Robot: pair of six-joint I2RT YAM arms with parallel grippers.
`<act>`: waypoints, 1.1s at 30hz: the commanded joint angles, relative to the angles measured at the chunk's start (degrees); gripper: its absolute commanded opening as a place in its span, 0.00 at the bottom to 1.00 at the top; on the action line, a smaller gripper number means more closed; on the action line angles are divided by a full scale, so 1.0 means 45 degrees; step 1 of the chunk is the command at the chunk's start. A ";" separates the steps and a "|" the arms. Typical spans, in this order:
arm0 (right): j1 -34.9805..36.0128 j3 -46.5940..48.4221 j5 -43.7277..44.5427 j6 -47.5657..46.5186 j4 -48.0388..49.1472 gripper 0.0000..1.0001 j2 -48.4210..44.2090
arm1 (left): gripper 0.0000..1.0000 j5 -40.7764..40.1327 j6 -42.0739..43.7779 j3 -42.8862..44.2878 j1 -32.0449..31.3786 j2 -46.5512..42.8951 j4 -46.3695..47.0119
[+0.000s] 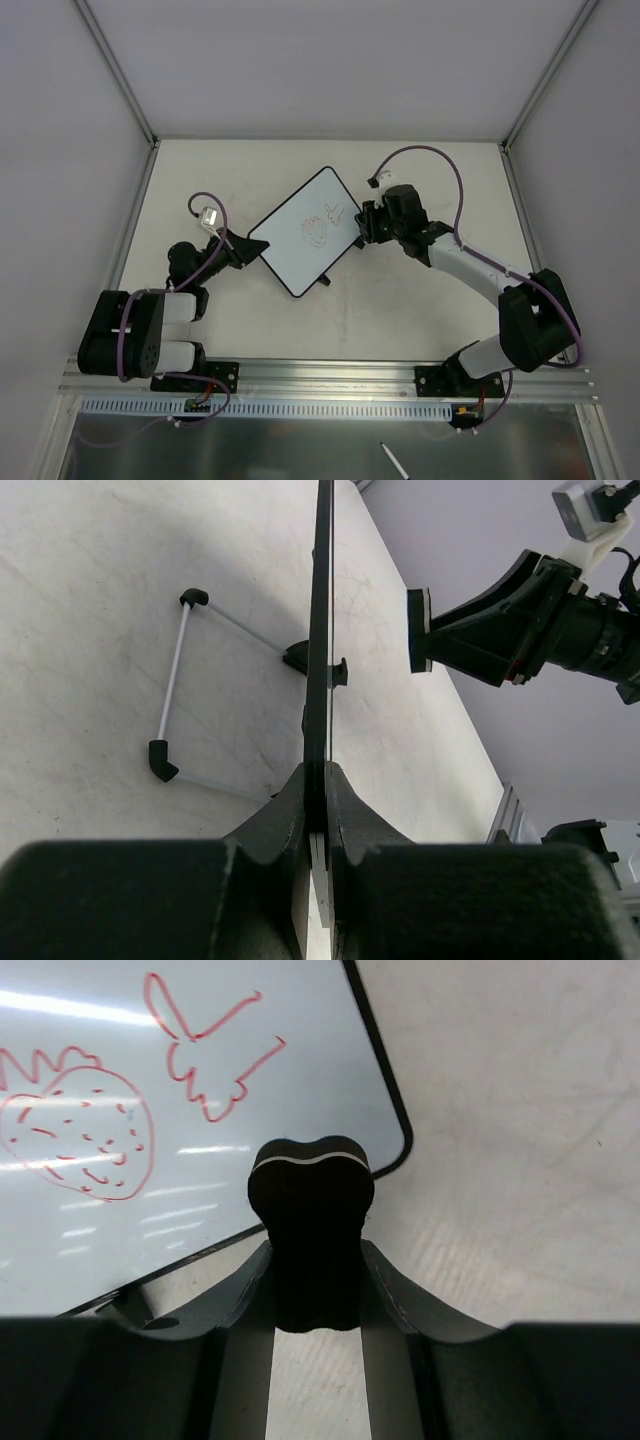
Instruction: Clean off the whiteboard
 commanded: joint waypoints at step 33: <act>0.4505 0.4087 0.2574 -0.0631 0.2691 0.00 0.3445 | 0.00 -0.0857 0.1665 0.0498 0.0156 -0.1045 -0.1947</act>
